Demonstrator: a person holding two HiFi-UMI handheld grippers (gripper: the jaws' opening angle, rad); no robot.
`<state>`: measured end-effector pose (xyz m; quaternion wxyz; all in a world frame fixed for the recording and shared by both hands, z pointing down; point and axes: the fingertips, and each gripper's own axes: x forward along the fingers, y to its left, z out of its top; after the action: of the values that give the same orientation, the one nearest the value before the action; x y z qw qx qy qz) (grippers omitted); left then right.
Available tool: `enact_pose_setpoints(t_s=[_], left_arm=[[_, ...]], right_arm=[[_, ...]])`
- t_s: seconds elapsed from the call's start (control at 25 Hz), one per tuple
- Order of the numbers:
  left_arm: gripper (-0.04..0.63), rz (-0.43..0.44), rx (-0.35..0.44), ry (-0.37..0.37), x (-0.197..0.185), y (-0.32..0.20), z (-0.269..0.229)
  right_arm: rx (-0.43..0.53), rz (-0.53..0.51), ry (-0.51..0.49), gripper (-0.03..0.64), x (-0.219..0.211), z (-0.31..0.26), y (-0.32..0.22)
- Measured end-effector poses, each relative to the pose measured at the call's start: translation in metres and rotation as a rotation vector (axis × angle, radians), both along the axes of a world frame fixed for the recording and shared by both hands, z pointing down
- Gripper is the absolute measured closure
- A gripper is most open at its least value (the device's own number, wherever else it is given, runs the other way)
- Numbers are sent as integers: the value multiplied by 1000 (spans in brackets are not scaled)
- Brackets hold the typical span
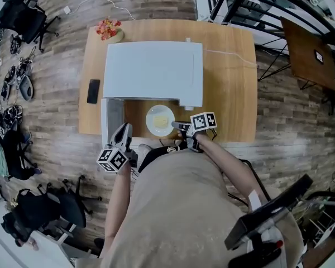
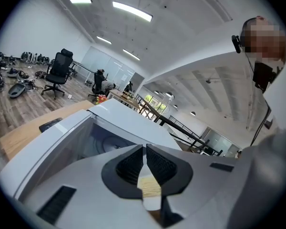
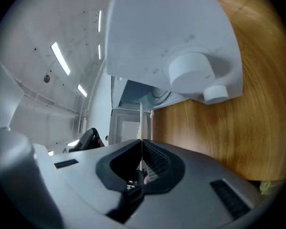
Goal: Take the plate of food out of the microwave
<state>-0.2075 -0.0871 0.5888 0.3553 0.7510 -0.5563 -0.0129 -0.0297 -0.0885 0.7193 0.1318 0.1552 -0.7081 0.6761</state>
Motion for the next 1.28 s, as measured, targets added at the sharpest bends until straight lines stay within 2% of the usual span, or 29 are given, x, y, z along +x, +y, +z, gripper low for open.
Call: enact_pose_setpoints(t_s=[0.44, 0.68, 0.8, 1.0, 1.28], left_arm=[[588, -11, -49, -19, 8, -1, 19], [588, -17, -69, -34, 9, 1, 25], [588, -15, -95, -49, 8, 4, 33], [588, -5, -132, -59, 8, 6, 43], [588, 17, -150, -62, 16, 3, 49]], right_arm=[[-24, -32, 49, 603, -13, 74, -3], [-139, 5, 63, 603, -16, 107, 8], [-157, 11, 73, 603, -18, 120, 12], [-129, 42, 109, 603, -23, 138, 6], [13, 14, 285, 603, -21, 161, 6]])
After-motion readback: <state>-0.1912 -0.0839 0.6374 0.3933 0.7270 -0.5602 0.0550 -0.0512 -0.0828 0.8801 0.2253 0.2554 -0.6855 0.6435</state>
